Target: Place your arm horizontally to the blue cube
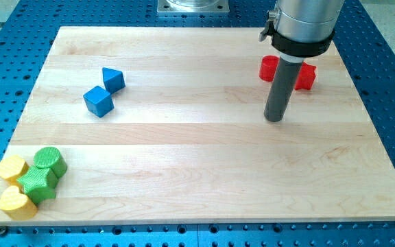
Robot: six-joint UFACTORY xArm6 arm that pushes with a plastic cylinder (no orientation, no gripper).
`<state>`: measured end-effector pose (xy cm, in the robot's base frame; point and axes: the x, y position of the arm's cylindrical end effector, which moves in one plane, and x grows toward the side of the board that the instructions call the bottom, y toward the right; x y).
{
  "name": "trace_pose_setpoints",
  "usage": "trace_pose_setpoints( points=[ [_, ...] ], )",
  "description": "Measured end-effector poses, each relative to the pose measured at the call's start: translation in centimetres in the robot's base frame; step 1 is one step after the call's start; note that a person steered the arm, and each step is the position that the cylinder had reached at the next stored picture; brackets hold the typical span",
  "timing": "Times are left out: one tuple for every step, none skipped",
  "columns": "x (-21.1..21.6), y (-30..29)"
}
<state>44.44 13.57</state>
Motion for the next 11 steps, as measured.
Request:
trace_pose_setpoints(
  points=[
    [0.1,-0.4],
    [0.6,-5.2],
    [-1.3,-13.1],
    [-6.5,-18.0],
    [-11.8,-19.5],
    [-15.0,-25.0],
    [-13.4,-34.7],
    [-7.0,-40.3],
    [-2.9,-38.1],
    [-1.2,-33.1],
    [-1.9,-30.1]
  ],
)
